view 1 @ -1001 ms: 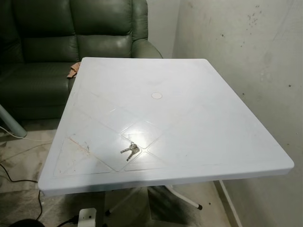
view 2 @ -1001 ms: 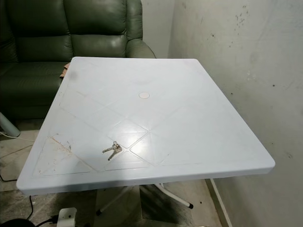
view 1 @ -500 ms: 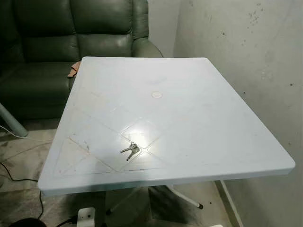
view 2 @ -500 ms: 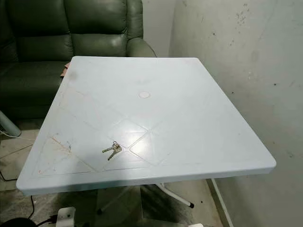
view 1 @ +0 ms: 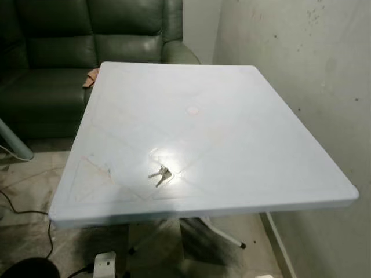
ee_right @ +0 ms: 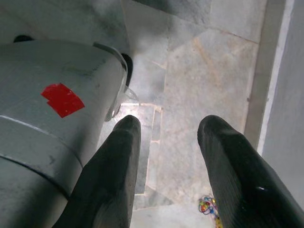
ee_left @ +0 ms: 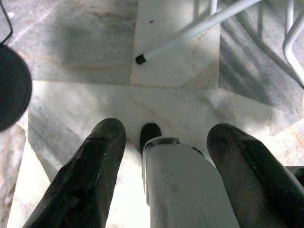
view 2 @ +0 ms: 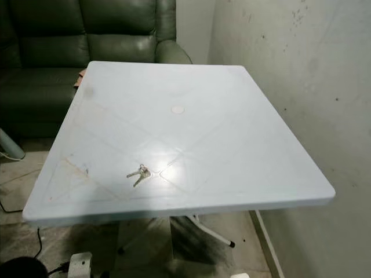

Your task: Hang keys on a hook

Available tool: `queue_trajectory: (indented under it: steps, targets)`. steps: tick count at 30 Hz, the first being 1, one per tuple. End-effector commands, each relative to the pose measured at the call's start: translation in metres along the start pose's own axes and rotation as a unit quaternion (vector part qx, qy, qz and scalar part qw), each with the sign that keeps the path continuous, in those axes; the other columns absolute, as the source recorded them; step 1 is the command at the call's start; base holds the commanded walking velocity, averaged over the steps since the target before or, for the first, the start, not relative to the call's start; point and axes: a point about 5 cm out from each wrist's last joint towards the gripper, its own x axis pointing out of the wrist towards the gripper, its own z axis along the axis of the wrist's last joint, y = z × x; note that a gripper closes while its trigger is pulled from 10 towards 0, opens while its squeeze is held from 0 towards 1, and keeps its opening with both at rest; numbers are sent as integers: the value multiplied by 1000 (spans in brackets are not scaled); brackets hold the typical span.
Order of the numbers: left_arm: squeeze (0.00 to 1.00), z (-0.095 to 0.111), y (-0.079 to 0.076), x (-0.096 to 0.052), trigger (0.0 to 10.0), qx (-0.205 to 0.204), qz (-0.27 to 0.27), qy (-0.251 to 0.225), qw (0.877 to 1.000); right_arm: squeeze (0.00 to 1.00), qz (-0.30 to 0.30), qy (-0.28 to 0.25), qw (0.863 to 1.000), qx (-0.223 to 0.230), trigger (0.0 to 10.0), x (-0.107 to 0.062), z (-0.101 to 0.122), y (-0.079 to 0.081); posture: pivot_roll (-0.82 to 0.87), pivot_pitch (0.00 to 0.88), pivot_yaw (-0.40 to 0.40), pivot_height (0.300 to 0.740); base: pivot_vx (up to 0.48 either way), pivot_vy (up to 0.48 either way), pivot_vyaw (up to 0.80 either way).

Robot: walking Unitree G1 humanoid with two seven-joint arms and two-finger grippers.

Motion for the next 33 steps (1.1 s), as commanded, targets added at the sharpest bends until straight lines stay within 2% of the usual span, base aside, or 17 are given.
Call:
queue_trajectory:
  steps: [1, 13, 33]
  targets:
    - [0, -2, 3, 0, 10000, -1, 8, 5, 1000, 0, 3, 9, 1000, 2, 10000, 0, -5, 3, -64, 0, -50, 732, -307, 0, 0]
    - [0, -1, 2, 0, 10000, -4, 9, 4, 1000, 0, 3, 11, 1000, 1, 10000, 0, -5, 2, -65, 0, -54, 732, -302, 0, 0]
    - [0, -2, 5, -1, 10000, 7, 16, -5, 1000, 0, 5, 14, 1000, -3, 10000, -1, -7, 1, -64, 0, -55, 732, 0, 0, 0]
